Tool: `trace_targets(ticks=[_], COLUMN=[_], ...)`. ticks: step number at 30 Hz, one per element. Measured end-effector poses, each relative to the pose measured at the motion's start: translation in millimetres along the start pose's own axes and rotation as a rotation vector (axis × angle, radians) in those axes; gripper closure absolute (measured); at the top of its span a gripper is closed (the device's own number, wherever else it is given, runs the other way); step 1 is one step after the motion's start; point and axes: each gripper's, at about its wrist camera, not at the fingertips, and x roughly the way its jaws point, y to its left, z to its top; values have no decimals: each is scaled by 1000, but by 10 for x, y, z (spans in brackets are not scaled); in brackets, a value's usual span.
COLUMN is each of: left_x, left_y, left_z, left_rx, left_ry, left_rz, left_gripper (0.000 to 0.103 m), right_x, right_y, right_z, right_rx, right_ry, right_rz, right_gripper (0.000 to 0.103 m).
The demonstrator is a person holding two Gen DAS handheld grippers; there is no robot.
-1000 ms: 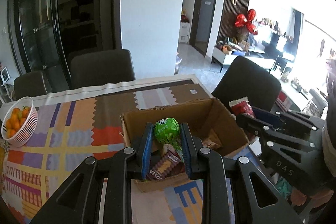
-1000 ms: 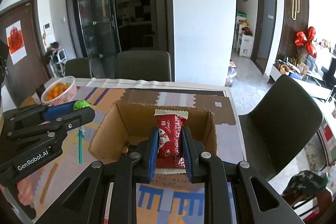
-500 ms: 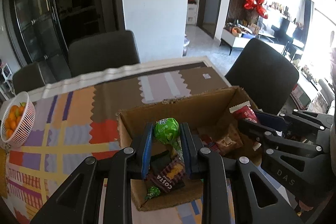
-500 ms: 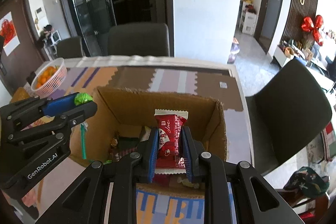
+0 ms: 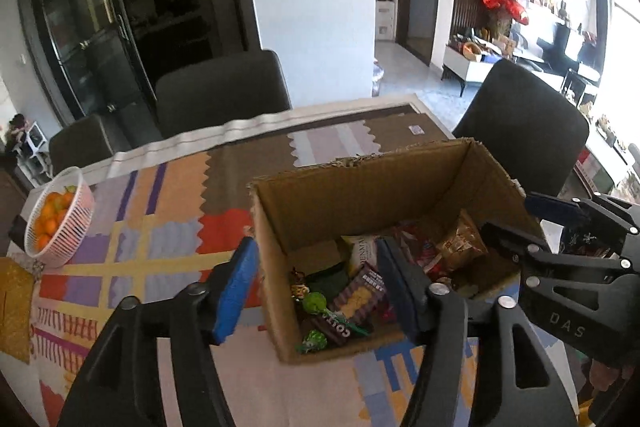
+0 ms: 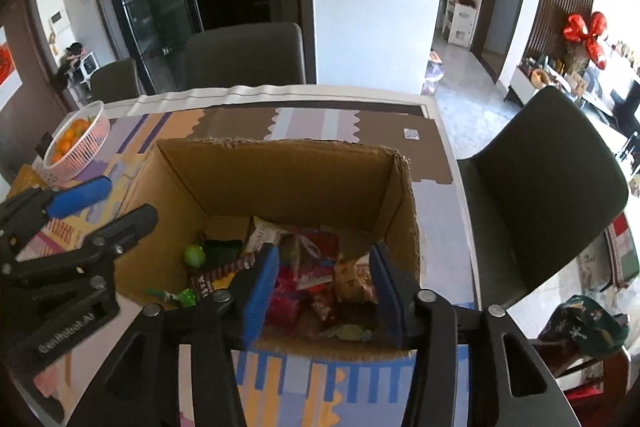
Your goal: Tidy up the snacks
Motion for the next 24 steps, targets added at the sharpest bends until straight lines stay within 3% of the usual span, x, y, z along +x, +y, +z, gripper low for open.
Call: trace_targets(ticks=[11,24], left_x=[-678,-1439], left_y=[52,-64], left_z=[-387,-1026], left_rx=[-42,-31], left_ry=[-140,-284], left_rz=[57,55], left_gripper=[20,7], right_x=[-651,-1363], right_y=[49,102], right_z=[-422,-1075], right_rx=[28,48], right_ry=[-170,-323], right_rz=[-52,-108], right_gripper=[21,12])
